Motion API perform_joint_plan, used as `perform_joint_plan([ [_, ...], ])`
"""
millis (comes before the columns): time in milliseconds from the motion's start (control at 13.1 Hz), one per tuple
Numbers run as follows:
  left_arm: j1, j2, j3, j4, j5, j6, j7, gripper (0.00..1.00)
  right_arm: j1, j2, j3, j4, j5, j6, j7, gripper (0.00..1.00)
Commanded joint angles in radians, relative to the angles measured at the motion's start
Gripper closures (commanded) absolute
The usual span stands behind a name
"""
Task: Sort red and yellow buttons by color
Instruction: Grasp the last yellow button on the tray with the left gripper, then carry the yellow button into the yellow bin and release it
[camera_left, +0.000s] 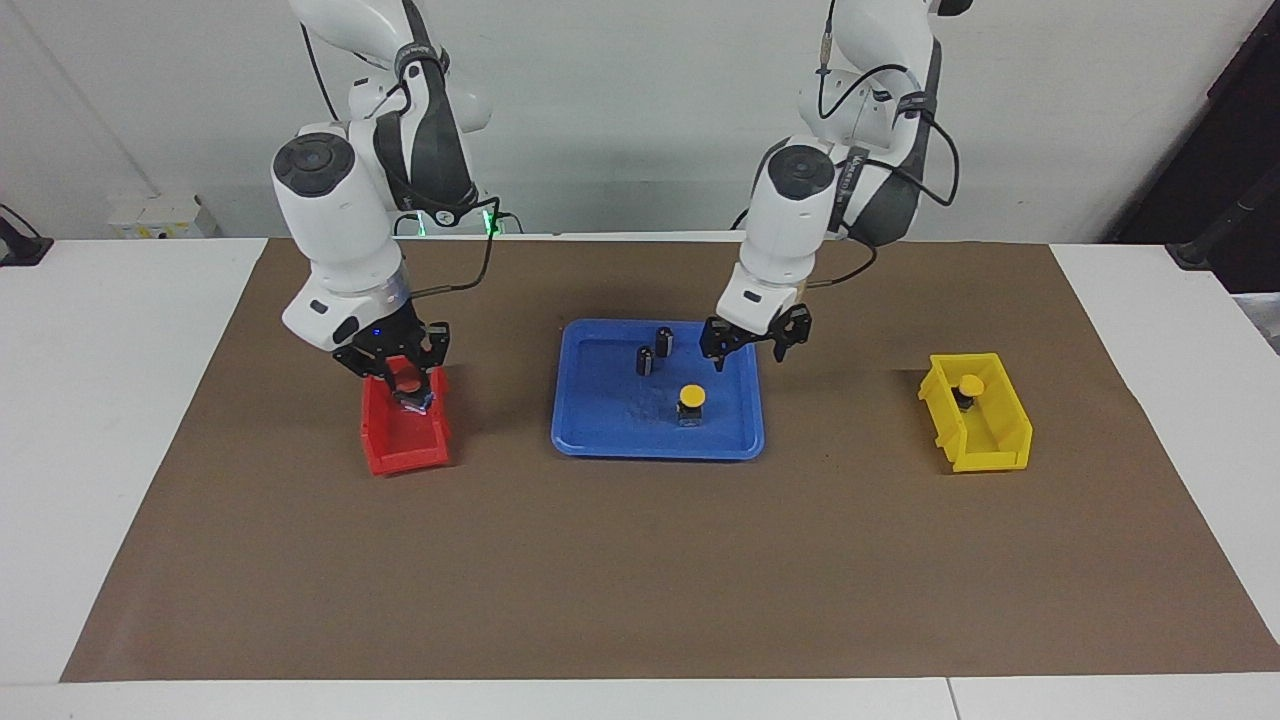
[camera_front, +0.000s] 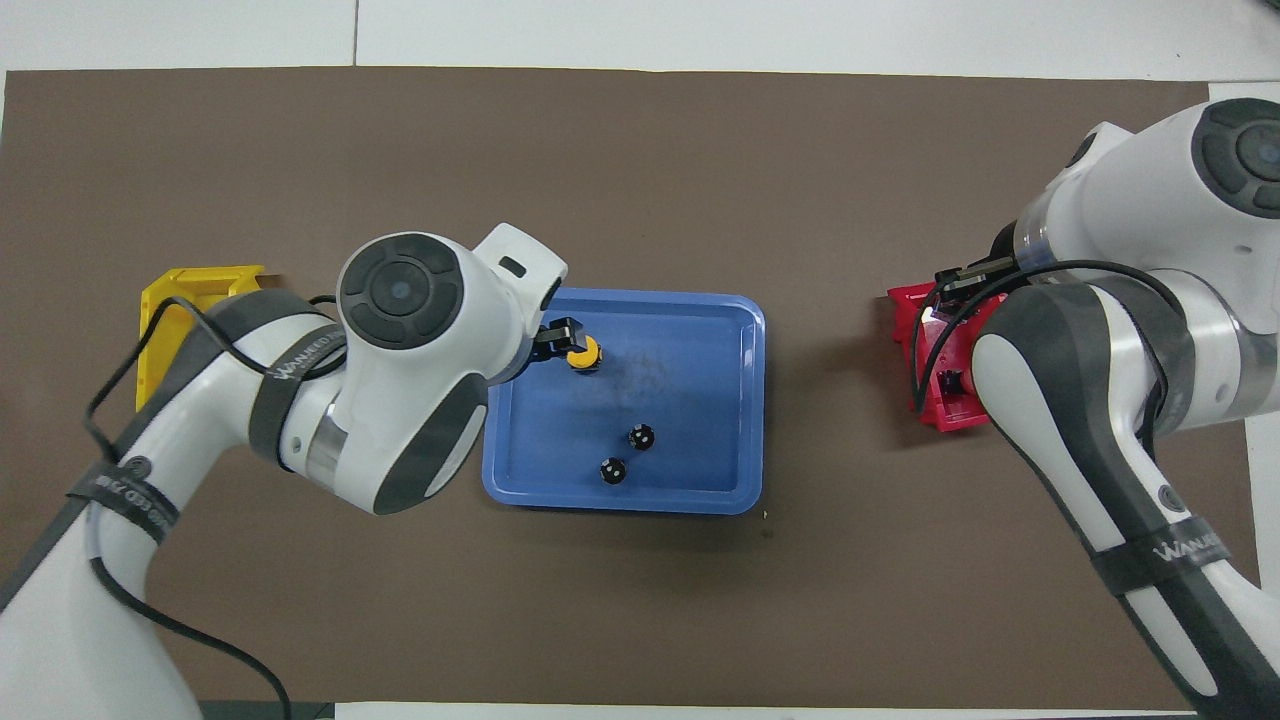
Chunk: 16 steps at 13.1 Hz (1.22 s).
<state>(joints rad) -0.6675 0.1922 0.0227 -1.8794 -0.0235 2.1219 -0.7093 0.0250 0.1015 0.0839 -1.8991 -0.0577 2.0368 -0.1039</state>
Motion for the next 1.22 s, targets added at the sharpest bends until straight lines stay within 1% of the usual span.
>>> perform_joint_plan([
  [0, -0.038, 0.099, 0.022, 0.051, -0.022, 0.056, -0.025, 0.01, -0.034, -0.060, 0.017, -0.126, 0.016, 0.103, -0.066, 0.74],
  [76, -0.040, 0.130, 0.022, 0.072, -0.024, 0.067, -0.027, 0.02, -0.037, -0.060, 0.017, -0.141, 0.016, 0.121, -0.069, 0.74],
  [153, -0.047, 0.145, 0.022, 0.077, -0.024, 0.070, -0.027, 0.02, -0.045, -0.056, 0.016, -0.156, 0.039, 0.150, -0.074, 0.74],
  [306, -0.049, 0.150, 0.020, 0.075, -0.024, 0.085, -0.027, 0.04, -0.053, -0.056, 0.016, -0.215, 0.058, 0.232, -0.076, 0.74],
  [382, -0.047, 0.150, 0.020, 0.075, -0.024, 0.090, -0.027, 0.05, -0.053, -0.052, 0.016, -0.225, 0.058, 0.249, -0.077, 0.74],
  [459, -0.047, 0.150, 0.020, 0.074, -0.026, 0.092, -0.027, 0.11, -0.054, -0.051, 0.014, -0.236, 0.058, 0.269, -0.088, 0.74],
  [535, -0.047, 0.150, 0.020, 0.072, -0.038, 0.086, -0.039, 0.54, -0.057, -0.052, 0.014, -0.253, 0.058, 0.290, -0.105, 0.74],
  [612, -0.047, 0.151, 0.020, 0.063, -0.044, 0.093, -0.048, 0.98, -0.077, -0.055, 0.014, -0.271, 0.058, 0.313, -0.128, 0.74],
  [765, -0.047, 0.150, 0.020, 0.068, -0.047, 0.082, -0.050, 0.99, -0.088, -0.051, 0.014, -0.287, 0.058, 0.338, -0.160, 0.74],
  [841, -0.043, 0.151, 0.020, 0.084, -0.049, 0.069, -0.052, 0.99, -0.086, -0.051, 0.014, -0.301, 0.058, 0.351, -0.160, 0.74],
  [918, -0.038, 0.151, 0.023, 0.120, -0.050, 0.029, -0.052, 0.99, -0.088, -0.054, 0.014, -0.316, 0.058, 0.362, -0.160, 0.74],
  [1071, -0.005, 0.135, 0.032, 0.221, -0.050, -0.118, -0.048, 0.99, -0.085, -0.048, 0.014, -0.327, 0.058, 0.378, -0.158, 0.74],
  [1147, 0.041, 0.116, 0.033, 0.274, -0.043, -0.214, -0.039, 0.99, -0.079, -0.034, 0.014, -0.327, 0.058, 0.381, -0.157, 0.74],
])
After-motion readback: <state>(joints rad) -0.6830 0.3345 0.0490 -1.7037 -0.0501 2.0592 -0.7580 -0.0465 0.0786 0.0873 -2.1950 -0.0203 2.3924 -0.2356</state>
